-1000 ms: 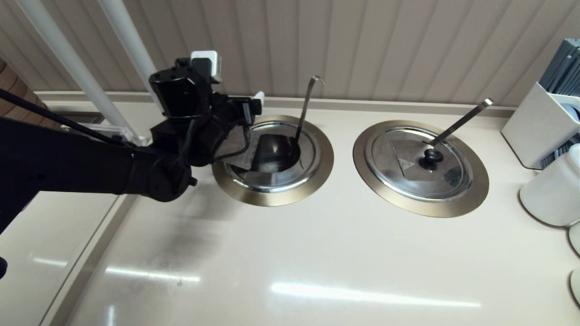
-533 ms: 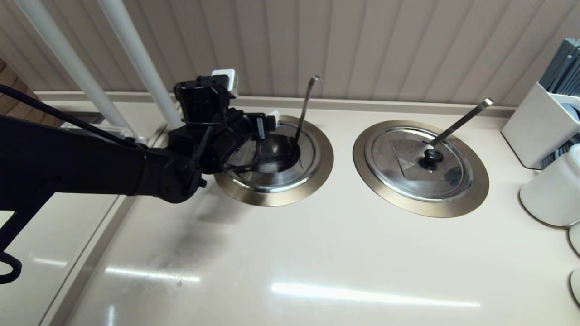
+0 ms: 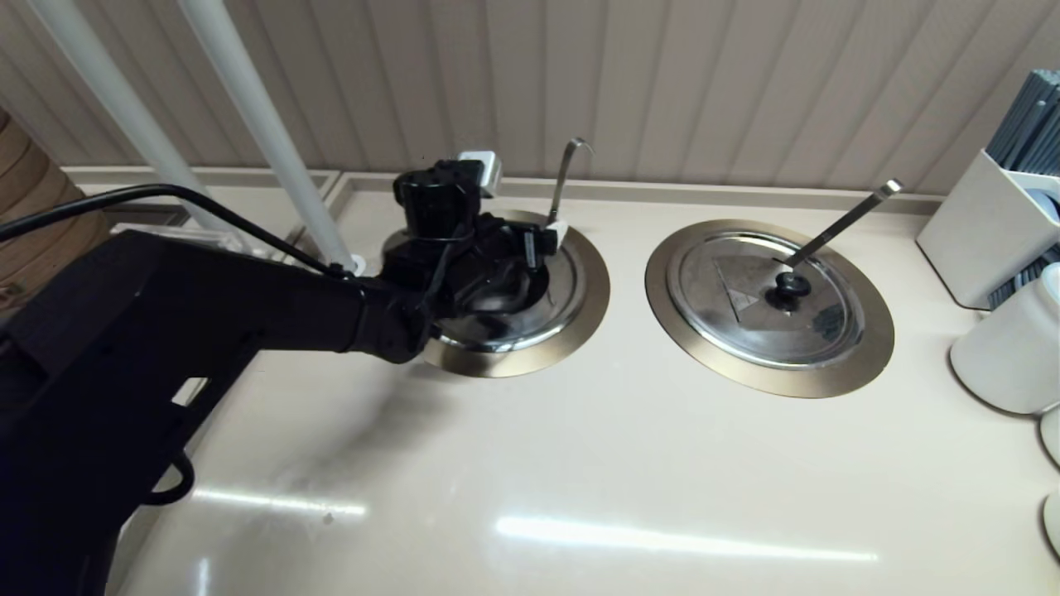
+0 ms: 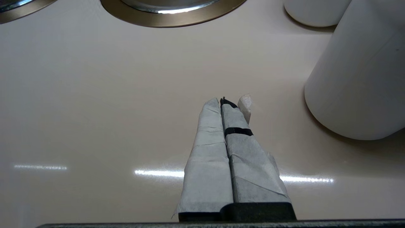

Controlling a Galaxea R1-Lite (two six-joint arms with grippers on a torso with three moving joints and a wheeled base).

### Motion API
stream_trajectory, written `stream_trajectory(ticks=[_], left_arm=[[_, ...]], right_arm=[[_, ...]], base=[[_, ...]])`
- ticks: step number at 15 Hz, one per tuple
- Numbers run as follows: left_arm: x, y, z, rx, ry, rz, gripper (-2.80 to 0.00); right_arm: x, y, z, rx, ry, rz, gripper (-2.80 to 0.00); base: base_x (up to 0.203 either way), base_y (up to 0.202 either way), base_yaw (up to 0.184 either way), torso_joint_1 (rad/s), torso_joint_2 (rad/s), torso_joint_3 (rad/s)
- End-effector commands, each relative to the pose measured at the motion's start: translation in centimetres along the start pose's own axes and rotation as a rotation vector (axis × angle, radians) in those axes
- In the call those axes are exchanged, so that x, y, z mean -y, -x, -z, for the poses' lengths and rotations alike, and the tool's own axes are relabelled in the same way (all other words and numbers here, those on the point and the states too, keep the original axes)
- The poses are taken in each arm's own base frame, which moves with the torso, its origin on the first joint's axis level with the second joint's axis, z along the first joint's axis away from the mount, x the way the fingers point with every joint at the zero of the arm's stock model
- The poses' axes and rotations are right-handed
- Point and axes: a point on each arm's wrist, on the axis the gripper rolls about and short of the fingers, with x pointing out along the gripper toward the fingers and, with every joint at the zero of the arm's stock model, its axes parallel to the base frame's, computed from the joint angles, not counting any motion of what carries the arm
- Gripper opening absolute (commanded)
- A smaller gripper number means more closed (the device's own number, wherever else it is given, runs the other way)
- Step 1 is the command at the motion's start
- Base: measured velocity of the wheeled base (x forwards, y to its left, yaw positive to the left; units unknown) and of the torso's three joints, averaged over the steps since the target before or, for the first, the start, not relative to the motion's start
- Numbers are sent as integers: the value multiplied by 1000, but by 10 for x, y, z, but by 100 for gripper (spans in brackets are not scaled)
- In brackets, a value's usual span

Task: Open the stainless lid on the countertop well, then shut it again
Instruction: Stir with a spoon

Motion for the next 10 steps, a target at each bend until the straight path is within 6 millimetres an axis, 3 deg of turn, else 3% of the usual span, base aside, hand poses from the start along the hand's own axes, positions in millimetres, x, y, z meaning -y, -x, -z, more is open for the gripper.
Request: stream_trajectory(ticks=[1, 5, 10], left_arm=[[2, -5, 22, -52, -2, 11, 0], [3, -12, 30, -60, -20, 97, 0], [6, -52, 40, 6, -69, 104, 0]], right_arm=[[0, 0, 1, -4, 0, 0, -280], [0, 0, 1, -4, 0, -1, -280], [0, 0, 1, -4, 0, 0, -280]], base=[[0, 0, 0, 0, 0, 0], [0, 0, 0, 0, 0, 0], [0, 0, 0, 0, 0, 0]])
